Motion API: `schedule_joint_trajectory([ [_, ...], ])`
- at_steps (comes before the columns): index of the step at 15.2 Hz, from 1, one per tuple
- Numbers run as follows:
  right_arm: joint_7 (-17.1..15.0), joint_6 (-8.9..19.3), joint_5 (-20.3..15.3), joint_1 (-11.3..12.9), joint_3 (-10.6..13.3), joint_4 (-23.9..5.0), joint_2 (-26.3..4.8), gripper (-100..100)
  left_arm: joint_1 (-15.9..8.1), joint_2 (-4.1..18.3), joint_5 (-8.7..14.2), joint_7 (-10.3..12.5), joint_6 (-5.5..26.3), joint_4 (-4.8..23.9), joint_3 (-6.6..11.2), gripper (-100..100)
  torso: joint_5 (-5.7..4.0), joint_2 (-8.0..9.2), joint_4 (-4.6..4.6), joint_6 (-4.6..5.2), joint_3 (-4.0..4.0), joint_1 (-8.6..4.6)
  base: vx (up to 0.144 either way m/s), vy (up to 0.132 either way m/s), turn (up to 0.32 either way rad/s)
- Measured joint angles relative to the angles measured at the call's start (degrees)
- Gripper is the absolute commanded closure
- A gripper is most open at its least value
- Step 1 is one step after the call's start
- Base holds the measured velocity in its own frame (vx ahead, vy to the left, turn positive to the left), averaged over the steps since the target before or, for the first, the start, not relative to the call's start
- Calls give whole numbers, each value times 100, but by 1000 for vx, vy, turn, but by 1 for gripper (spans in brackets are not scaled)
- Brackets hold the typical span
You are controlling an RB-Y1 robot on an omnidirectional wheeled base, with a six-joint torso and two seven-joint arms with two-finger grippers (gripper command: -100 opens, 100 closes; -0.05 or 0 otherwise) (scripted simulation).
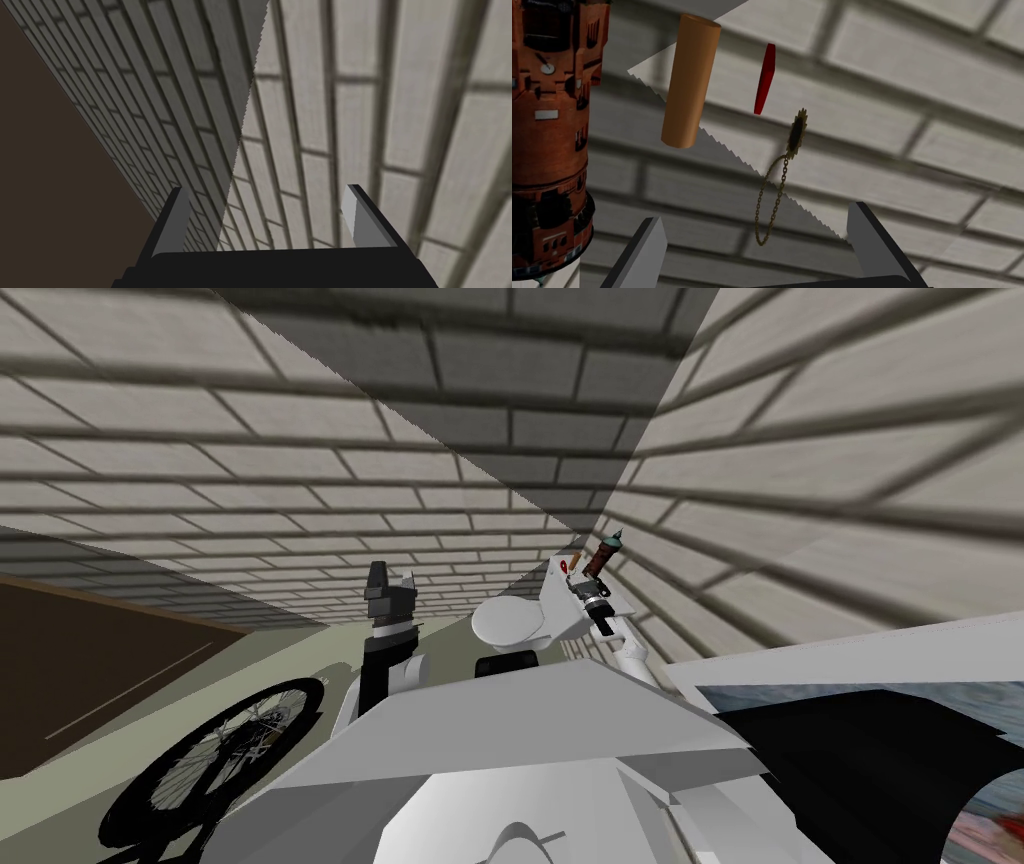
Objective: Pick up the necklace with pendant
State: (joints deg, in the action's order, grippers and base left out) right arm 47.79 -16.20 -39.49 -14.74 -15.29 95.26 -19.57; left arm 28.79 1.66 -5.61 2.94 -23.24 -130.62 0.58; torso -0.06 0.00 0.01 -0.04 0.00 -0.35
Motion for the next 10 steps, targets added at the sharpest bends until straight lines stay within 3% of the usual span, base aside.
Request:
schedule_joint_trajectory([
  [5,365,-271,-248,-65,116,185,60,-100,0,0,0,0,0,0,0,0,-1,0,0,1,0,-3,-17,-87,49],
  [7,469,-354,-301,-72,130,198,98,-100,0,0,0,0,0,0,0,0,1,-1,0,1,0,11,-4,-15,18],
  [9,394,-268,-285,-58,115,233,-25,-100,1,-1,0,0,0,0,-1,0,7,-9,-2,3,-5,33,10,16,-45],
  [10,376,-249,-282,-52,110,232,-41,100,1,-1,0,0,0,0,-1,0,7,-10,-2,2,-6,37,0,0,0],
])
